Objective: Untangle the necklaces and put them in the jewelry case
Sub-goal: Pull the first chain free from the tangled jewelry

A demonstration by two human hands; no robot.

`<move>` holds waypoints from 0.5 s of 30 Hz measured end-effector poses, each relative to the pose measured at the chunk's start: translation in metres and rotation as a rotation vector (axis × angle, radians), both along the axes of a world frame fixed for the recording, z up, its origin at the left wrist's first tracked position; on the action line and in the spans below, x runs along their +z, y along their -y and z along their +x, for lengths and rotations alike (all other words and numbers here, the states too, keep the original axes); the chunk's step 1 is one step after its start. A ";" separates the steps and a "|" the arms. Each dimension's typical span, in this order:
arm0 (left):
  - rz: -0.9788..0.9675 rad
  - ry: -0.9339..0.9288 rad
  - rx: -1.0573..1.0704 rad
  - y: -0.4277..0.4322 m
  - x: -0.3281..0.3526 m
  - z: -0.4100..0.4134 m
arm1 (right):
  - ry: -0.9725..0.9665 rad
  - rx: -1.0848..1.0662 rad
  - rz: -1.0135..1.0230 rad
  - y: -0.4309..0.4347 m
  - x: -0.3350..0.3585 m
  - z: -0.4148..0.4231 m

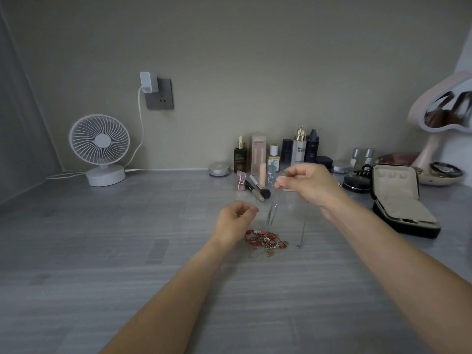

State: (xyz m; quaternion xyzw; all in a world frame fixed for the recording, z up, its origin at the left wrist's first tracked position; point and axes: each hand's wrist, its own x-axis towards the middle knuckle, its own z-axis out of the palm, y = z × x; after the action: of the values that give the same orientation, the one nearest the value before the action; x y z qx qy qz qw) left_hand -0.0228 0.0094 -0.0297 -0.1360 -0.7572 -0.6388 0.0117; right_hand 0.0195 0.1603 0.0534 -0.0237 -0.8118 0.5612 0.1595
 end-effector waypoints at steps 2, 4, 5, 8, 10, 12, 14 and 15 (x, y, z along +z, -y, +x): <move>-0.002 -0.019 0.004 0.001 0.000 0.000 | -0.014 -0.005 0.024 0.001 0.004 -0.002; 0.010 -0.037 -0.006 0.001 0.001 0.002 | -0.008 0.002 0.010 0.002 0.007 -0.003; 0.025 -0.042 -0.023 0.001 0.002 0.003 | -0.002 0.012 -0.007 0.002 0.008 -0.003; 0.101 -0.040 -0.101 0.000 0.005 0.008 | -0.005 0.054 -0.037 0.006 0.010 -0.006; 0.160 -0.041 -0.165 -0.002 0.007 0.011 | -0.007 0.082 -0.050 0.010 0.012 -0.006; 0.225 -0.031 -0.226 -0.004 0.008 0.015 | -0.001 0.102 -0.078 0.014 0.014 -0.005; 0.284 -0.011 -0.276 -0.006 0.010 0.017 | -0.005 0.116 -0.106 0.018 0.016 -0.003; 0.307 0.001 -0.288 -0.006 0.010 0.018 | -0.012 0.115 -0.111 0.019 0.018 -0.003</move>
State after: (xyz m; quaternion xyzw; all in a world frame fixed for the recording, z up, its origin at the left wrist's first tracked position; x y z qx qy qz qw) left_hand -0.0049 0.0158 -0.0196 -0.2393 -0.6238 -0.7416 -0.0595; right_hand 0.0170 0.1408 0.0709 0.0176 -0.7784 0.6139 0.1303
